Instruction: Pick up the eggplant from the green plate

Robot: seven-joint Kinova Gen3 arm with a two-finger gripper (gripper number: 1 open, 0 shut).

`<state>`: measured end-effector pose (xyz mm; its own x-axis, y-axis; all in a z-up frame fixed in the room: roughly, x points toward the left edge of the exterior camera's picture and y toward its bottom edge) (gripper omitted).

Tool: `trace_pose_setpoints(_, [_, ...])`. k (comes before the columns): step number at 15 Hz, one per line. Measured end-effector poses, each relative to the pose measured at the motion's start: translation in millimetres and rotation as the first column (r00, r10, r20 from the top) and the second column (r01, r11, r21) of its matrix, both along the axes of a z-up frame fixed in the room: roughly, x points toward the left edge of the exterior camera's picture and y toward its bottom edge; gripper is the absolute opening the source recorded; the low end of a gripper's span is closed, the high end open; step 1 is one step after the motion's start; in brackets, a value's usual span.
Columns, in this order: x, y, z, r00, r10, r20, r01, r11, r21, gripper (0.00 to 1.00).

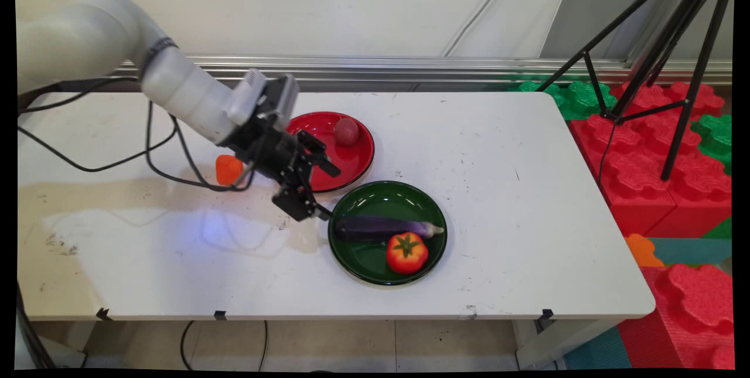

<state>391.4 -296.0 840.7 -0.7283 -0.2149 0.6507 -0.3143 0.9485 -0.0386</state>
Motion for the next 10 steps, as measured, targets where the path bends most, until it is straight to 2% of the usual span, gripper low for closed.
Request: trace_pose_setpoints(10, [-39, -21, -46, 0.996, -0.045, 0.075, 0.044, 0.999, 0.009, 1.0])
